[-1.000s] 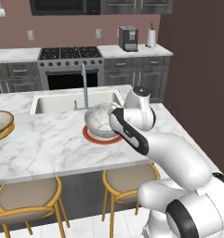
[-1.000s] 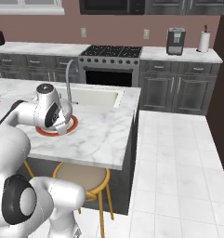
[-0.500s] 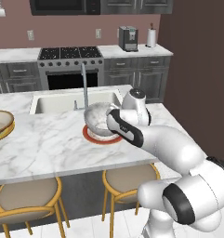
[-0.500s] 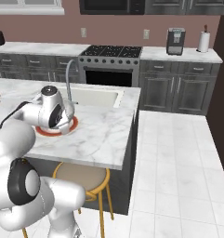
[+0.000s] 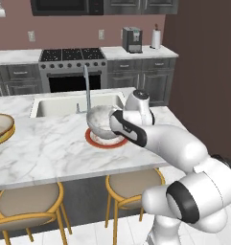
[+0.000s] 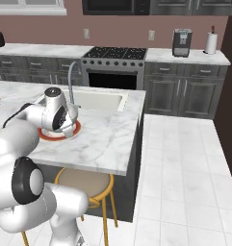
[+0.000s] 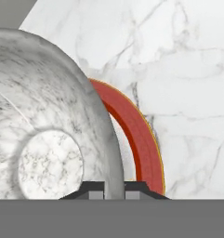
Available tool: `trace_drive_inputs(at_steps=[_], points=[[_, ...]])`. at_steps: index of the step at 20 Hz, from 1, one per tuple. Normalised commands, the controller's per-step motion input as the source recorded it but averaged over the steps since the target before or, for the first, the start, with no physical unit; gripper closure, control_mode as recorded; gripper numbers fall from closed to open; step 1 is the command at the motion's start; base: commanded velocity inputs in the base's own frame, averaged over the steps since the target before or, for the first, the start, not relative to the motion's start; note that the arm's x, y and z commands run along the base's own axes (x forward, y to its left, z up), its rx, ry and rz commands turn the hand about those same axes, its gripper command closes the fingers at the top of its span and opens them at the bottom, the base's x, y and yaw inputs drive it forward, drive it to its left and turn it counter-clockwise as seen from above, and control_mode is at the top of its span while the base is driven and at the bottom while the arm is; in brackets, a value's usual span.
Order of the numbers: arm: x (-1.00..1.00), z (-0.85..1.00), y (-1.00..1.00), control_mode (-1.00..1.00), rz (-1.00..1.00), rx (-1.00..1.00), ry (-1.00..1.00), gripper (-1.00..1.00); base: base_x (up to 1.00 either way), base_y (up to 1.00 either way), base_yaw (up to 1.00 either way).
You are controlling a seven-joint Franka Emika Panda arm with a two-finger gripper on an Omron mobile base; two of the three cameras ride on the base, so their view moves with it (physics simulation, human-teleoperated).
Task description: Move the bowls from the cabinet to the plates on the dining table.
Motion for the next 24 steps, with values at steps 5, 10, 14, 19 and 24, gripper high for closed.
trace_drive_inputs(at_steps=[5,10,14,19,24], points=[[-0.02,0.22,0.00,-1.00,0.00,0.00,-0.05,1.00,0.00,0.00,0.00],[-0.03,0.13,0.00,-1.00,0.00,-0.03,-0.02,1.00,0.00,0.00,0.00],[0.00,0.00,0.00,-1.00,0.00,0.00,0.00,1.00,0.00,0.00,0.00],[0.00,-0.10,0.00,-1.00,0.00,-0.04,0.00,1.00,0.00,0.00,0.00],[0.00,-0.16,0.00,-1.00,0.00,-0.05,0.00,1.00,0.00,0.00,0.00]])
